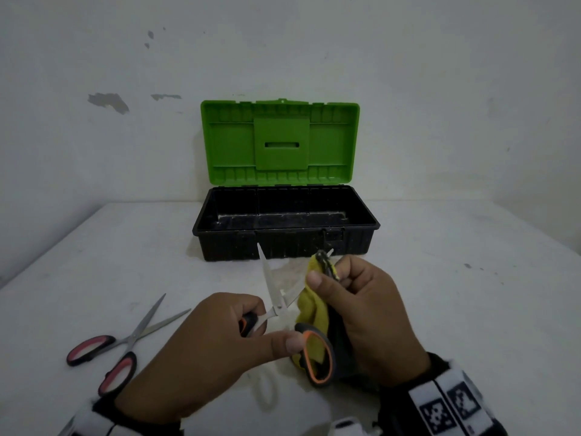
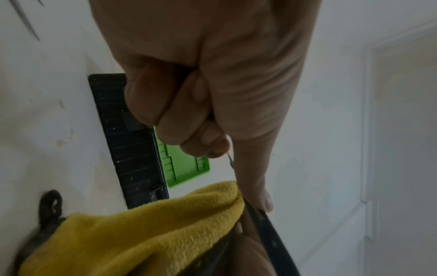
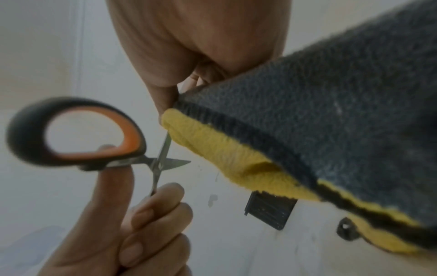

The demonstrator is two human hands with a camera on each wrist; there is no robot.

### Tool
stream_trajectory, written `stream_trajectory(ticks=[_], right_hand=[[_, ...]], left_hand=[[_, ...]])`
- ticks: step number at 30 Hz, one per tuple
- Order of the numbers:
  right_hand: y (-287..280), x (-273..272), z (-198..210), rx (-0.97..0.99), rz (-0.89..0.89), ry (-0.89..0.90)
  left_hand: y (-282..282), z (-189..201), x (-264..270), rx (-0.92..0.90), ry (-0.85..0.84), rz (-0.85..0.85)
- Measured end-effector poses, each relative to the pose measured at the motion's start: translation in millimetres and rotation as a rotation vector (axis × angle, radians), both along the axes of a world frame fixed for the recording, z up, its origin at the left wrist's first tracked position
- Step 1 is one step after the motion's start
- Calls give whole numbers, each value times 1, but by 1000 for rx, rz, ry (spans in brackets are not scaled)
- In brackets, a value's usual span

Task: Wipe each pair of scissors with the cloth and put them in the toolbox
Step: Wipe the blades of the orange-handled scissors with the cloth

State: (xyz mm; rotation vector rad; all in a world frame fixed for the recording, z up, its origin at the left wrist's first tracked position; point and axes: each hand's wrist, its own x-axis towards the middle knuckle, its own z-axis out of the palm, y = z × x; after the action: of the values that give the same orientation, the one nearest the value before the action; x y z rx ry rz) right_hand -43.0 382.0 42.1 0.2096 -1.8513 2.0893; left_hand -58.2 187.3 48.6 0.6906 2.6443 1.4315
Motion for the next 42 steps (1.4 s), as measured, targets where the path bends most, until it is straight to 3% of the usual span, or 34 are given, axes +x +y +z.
stream_trajectory(ticks=[5, 10, 15, 21, 30, 32, 37, 42], right_hand=[[5, -5, 1, -29, -25, 16], [-8, 2, -6, 112, 34, -42], [6, -12, 4, -94, -54, -23], [4, -6, 1, -52, 82, -64], [22, -27, -3, -180, -124, -138], [29, -25, -7, -198, -101, -151], [31, -9, -13, -10, 222, -199], [17, 6, -1, 396, 312, -277]], left_hand=[[0, -4, -2, -17, 21, 14], [-4, -1, -2, -33, 26, 19], [0, 0, -1, -29, 37, 28], [-8, 2, 0, -61, 12, -2], [-4, 7, -1, -116, 74, 107], [-6, 6, -3, -137, 99, 155], [-6, 13, -9, -225, 146, 257], [2, 21, -11, -290, 201, 249]])
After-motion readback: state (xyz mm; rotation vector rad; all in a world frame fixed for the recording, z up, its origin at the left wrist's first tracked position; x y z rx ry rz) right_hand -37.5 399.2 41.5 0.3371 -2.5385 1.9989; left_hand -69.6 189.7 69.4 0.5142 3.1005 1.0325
